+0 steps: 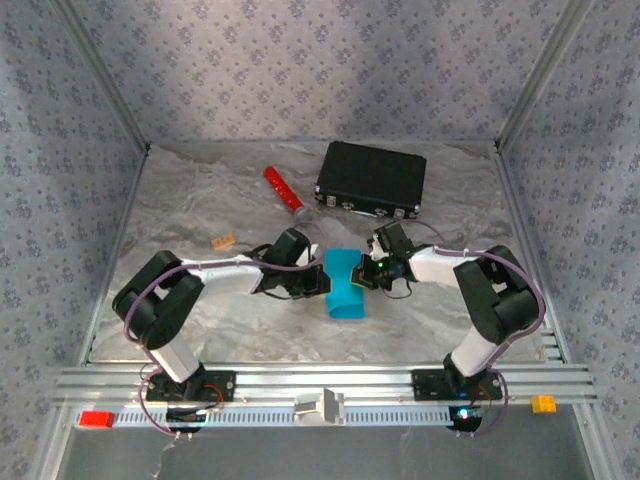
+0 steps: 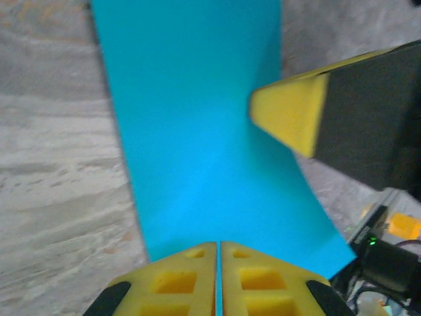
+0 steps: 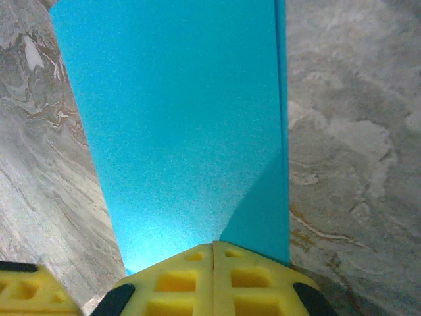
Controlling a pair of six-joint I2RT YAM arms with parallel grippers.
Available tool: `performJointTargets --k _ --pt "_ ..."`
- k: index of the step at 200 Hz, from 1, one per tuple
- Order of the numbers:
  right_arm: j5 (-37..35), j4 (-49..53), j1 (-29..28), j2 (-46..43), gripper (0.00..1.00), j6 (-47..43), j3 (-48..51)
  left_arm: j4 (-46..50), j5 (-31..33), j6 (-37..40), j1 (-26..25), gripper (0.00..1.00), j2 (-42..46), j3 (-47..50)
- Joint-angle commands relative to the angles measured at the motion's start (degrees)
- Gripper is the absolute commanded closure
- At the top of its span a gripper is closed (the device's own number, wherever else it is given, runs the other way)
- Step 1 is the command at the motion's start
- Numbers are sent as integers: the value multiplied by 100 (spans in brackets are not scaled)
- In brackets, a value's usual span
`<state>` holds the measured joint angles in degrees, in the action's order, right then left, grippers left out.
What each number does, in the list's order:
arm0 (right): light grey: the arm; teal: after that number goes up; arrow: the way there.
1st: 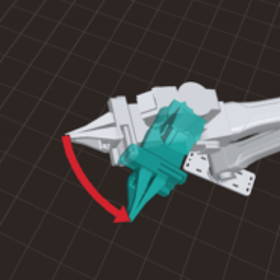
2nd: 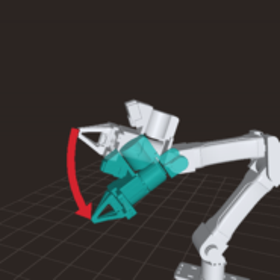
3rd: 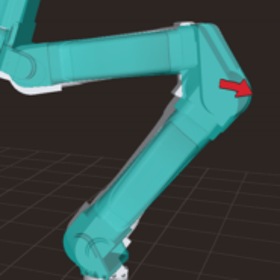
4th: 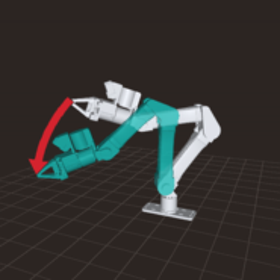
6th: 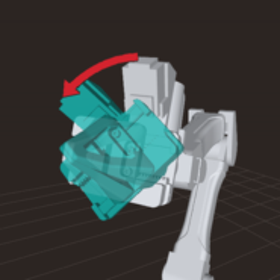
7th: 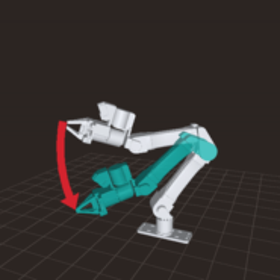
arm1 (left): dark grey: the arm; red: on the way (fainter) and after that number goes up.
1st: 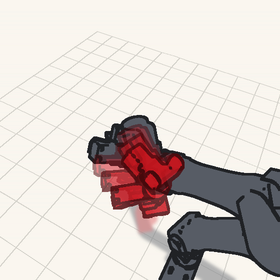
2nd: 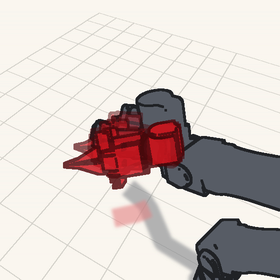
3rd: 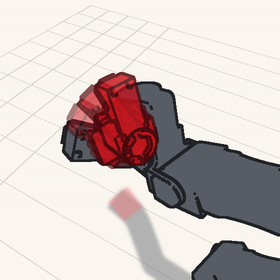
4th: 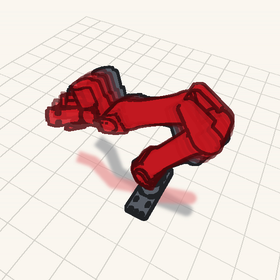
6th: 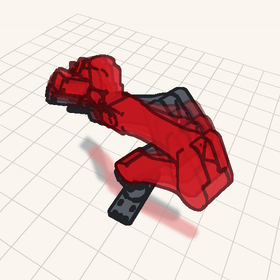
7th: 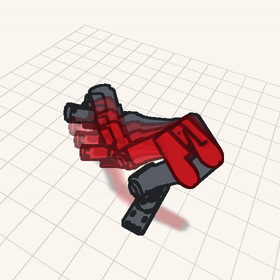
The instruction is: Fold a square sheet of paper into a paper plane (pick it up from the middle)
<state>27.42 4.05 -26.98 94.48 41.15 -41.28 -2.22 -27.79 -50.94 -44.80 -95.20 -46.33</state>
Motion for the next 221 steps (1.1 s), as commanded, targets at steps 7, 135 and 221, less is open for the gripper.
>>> performJointTargets --k 7,135,221 --pt "-633 766 18 190 100 87 304 -575 -223 -560 -73 91 -34 -4" --pt "-692 728 26 140 100 114 415 -617 4 -181 -334 93 -626 895" --pt "-691 728 35 148 100 112 400 -961 -129 -427 -425 90 115 571"
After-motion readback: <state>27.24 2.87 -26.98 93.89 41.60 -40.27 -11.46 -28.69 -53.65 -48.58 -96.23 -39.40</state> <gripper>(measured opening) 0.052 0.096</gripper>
